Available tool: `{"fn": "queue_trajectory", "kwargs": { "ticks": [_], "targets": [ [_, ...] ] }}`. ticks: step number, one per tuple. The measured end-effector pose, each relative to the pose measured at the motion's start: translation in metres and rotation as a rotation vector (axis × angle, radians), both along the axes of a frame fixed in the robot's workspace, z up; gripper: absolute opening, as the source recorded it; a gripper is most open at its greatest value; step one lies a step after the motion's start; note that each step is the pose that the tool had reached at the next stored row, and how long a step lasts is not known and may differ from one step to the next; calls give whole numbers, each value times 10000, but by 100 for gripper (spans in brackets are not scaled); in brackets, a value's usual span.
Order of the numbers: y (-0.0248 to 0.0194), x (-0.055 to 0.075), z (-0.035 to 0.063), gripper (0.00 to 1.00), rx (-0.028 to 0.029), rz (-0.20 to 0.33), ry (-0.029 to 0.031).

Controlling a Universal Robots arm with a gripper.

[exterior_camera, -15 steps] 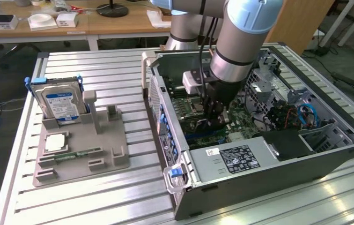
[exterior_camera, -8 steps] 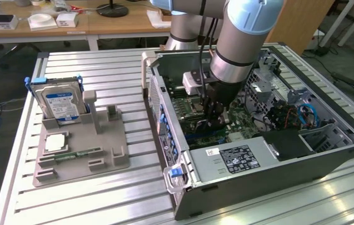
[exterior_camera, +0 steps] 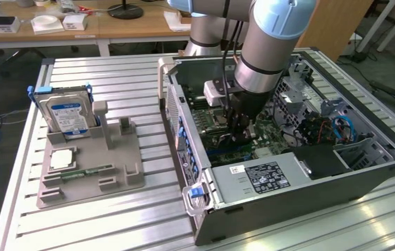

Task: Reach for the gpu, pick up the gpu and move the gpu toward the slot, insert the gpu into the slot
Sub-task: 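Insert the gpu into the slot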

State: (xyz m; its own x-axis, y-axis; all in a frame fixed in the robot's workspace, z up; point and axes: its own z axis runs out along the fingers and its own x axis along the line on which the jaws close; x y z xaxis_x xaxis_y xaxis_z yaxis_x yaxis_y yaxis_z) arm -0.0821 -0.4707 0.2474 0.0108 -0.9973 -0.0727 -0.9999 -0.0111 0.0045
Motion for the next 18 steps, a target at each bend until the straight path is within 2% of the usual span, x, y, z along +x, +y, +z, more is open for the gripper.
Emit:
{"fn": "queue_trajectory", "kwargs": {
  "ticks": [9,18],
  "targets": [
    [-1,0,57,26,-5,-1,1],
    [0,0,60,26,-8,0,0]
  ]
}}
